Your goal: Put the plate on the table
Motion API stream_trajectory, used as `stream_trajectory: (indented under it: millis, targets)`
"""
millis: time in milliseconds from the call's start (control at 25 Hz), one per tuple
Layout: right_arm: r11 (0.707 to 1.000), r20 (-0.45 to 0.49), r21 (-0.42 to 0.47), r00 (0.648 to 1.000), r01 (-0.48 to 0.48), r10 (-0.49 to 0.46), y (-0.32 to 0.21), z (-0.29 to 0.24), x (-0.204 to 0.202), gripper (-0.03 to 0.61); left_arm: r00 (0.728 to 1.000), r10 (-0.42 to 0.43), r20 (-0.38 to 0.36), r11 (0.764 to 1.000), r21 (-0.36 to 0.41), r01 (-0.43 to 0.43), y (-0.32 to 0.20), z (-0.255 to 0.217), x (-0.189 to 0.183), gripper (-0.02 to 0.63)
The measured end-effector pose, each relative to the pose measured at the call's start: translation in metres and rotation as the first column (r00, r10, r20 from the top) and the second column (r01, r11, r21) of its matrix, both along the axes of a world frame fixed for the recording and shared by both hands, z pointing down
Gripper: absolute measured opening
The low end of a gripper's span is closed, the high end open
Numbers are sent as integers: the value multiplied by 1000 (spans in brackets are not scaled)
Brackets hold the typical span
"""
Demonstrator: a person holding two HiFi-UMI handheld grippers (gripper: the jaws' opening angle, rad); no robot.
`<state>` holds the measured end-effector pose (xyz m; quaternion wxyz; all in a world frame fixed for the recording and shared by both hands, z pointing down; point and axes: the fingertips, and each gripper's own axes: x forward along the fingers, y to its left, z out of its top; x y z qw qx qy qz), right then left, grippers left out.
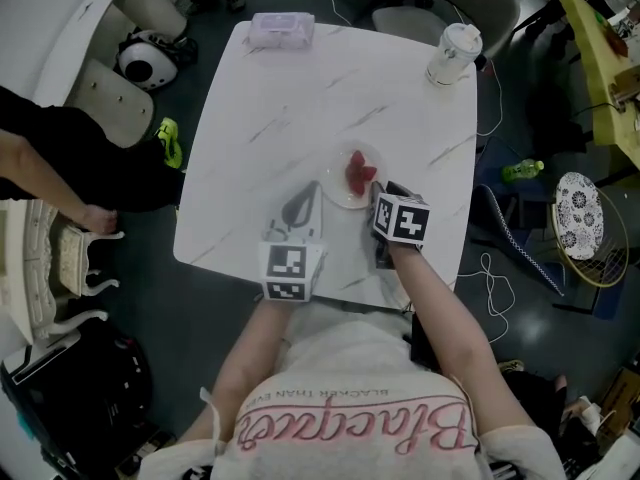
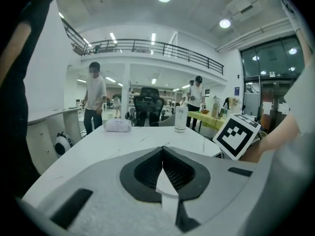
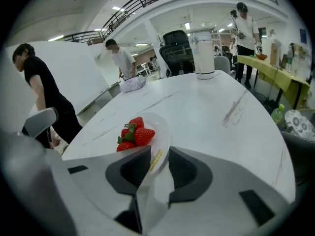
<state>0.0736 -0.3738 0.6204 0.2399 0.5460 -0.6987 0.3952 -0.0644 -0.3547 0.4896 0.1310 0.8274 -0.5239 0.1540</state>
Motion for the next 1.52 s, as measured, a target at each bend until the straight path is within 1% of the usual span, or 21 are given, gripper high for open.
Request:
stream_trajectory:
  millis: [120,200,400,520,680,800,960,1080,1200,1360,1520]
  targets:
    - [997,-78,38,995,60,-56,-2,0,-4,95,1000,-3,3,1000,1,3,1,1,-2,3]
    - [995,-102,52,992,79,-74,-3,0,-5,95,1000,-3,4,1000,2,3,1,1,-2,3]
    - [998,-43,52,999,30,-28,0,-5,3,104,1000,2,-3,1000,19,-2,3,-3,0,3]
    - [997,-22,78,999,29,-28,2,-20,8,104,1000,5,-5,999,33,-5,5,-8,1,3]
    - [986,5,156,998,63,-64,7,-53,5,104,1000,9,-12,999,51,-9,10,-15,4,3]
    - [976,65,214,996,47,-62,16,-80,5,104,1000,16,-13,997,69,-15,15,-22,6,3]
    - [952,86,302,993,51,-81,30,-116,4,103,1000,24,-18,995,94,-22,25,-35,7,3]
    - [926,93,373,991,55,-97,39,-144,2,103,999,35,-22,992,121,-32,31,-46,9,3]
    - [886,80,458,990,66,-115,47,-174,0,103,999,45,-26,988,152,-40,38,-58,12,3]
    - [809,41,580,989,91,-141,60,-217,-2,103,998,57,-33,978,205,-49,47,-80,16,3]
    - [715,-16,689,989,120,-150,75,-255,-3,92,997,70,-45,963,263,-55,56,-103,21,3]
